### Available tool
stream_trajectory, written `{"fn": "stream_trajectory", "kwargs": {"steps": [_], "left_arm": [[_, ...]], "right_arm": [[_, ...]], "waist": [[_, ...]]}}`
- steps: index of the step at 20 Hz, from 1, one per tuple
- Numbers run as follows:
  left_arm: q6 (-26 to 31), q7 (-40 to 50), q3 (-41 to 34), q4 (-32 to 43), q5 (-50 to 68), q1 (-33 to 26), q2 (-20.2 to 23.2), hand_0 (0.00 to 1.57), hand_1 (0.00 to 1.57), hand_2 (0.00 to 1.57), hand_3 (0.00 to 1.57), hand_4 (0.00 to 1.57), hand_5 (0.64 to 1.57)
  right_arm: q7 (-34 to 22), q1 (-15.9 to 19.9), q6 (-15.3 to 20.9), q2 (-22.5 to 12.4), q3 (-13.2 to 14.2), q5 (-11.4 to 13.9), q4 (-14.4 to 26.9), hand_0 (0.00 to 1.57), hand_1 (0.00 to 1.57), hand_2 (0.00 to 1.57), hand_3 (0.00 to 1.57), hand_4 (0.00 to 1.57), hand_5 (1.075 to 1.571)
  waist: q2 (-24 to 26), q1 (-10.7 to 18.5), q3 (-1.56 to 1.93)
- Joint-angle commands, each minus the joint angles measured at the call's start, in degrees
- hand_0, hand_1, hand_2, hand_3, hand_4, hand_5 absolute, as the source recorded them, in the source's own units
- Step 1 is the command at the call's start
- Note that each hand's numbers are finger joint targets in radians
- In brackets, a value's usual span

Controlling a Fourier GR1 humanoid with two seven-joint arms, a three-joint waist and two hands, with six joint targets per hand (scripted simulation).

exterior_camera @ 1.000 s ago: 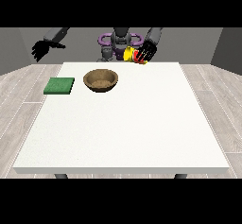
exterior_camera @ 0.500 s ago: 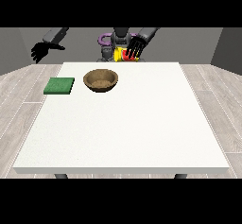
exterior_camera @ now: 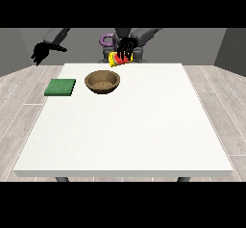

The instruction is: Pick the cup and pour the ball into the bowl, then pick the bowl and place it on the pad

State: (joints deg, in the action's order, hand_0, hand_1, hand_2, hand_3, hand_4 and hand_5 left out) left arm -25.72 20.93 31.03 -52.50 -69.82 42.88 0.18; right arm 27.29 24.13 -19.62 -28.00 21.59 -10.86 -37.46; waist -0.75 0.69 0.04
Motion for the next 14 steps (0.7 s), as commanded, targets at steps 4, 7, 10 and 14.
{"fn": "stream_trajectory", "kwargs": {"steps": [4,7,10,14], "left_arm": [[7.6,6.8,9.1,-6.2,-5.8,0.9,-0.2,0.28,0.28,1.57,1.57,0.86,1.57],[6.5,7.6,10.2,-2.0,-9.5,1.9,-0.2,0.0,0.0,1.57,1.57,0.88,1.556],[8.8,2.7,9.4,2.5,-10.6,1.5,0.5,0.05,0.05,1.57,1.57,1.09,1.495],[17.5,0.2,11.5,-1.1,-12.9,5.0,0.0,0.0,0.0,1.57,1.57,1.25,1.395]], "right_arm": [[2.1,2.7,-0.1,-0.4,0.6,-0.2,3.3,0.0,0.0,0.0,0.3,0.0,1.528],[-1.4,6.5,-0.2,0.7,-1.2,-0.1,0.4,0.0,0.0,0.0,0.22,0.0,1.527],[-3.8,6.4,0.1,2.9,-2.0,-0.8,-1.0,0.0,0.0,0.0,0.28,0.0,1.523],[1.2,2.8,0.3,1.6,-0.9,0.0,1.9,0.0,0.0,0.0,0.16,0.0,1.516]], "waist": [[-2.3,0.5,0.03],[-3.5,-3.3,-0.01],[-2.1,-4.6,-0.04],[-1.6,-1.5,0.02]]}}
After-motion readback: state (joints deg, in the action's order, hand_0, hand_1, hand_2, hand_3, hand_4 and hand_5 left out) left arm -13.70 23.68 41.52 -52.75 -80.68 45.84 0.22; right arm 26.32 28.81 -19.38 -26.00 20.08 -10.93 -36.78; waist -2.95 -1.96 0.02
